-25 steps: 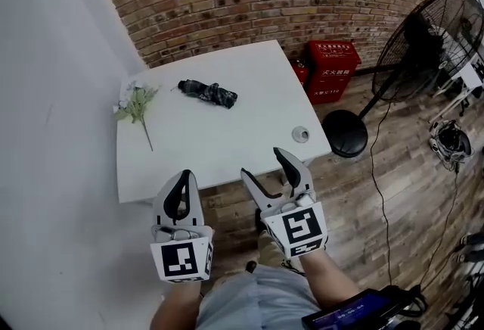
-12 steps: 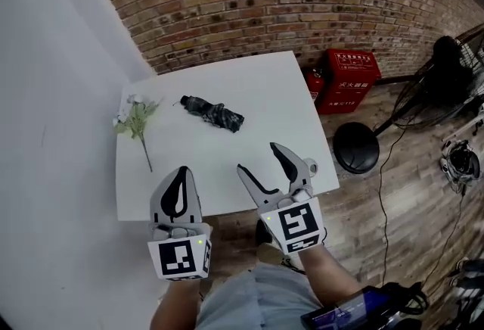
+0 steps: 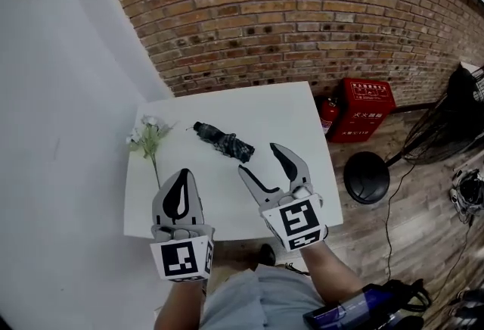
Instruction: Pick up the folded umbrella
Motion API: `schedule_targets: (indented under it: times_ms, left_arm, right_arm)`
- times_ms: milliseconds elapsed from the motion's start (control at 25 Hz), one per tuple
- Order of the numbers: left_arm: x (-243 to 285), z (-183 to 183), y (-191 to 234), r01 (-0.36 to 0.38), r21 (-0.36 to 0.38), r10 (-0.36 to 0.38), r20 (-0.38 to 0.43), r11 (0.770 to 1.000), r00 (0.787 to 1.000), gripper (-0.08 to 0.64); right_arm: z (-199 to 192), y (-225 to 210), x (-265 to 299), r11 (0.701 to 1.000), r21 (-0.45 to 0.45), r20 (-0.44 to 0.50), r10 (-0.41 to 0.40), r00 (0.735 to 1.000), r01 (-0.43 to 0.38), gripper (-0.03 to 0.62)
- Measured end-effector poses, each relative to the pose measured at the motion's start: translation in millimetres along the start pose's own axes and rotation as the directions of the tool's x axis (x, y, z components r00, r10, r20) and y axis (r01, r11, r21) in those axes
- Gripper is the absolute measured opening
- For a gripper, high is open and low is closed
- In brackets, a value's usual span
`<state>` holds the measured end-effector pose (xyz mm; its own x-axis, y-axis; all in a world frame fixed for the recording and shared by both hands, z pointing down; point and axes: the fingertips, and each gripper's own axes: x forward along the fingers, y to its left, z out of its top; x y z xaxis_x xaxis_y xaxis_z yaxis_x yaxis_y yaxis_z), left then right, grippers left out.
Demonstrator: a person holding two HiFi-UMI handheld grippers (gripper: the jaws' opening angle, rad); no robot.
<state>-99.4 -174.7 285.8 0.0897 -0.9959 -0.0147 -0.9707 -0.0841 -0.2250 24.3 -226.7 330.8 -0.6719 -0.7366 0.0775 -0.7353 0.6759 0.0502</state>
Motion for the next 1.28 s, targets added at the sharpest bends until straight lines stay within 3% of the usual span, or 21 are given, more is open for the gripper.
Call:
schedule_targets:
  times_ms: [240, 520, 1040, 1280]
  left_arm:
    - [5.6, 13.3, 21.6, -0.065, -0.003, 0.065, 0.034, 0.998, 0.997, 0.006]
    - [16.2, 2.6, 45.4, -0.096, -0.016, 0.097, 0.013, 0.995, 0.995, 0.006]
    - [73.1, -60.4, 98.0, -0.084, -0.082, 0.077, -0.081, 0.993, 0.994, 0.006]
    - [102.4, -103.4, 107.5, -0.059, -0.118, 0.042, -0.138, 0.991, 0.989, 0.006]
  right_arm:
    - [24.8, 2.5, 22.0, 0.998, -0.044, 0.038, 0.050, 0.998, -0.048, 0.316]
    - [21.8, 8.2, 53.2, 0.994, -0.066, 0.012, 0.088, 0.996, -0.087, 0.322]
    - [-38.0, 10.4, 138.4, 0.992, -0.036, -0.149, 0.118, 0.982, -0.125, 0.337]
    - [-79.7, 7.0, 169.8, 0.988, -0.068, -0.235, 0.117, 0.965, -0.136, 0.339]
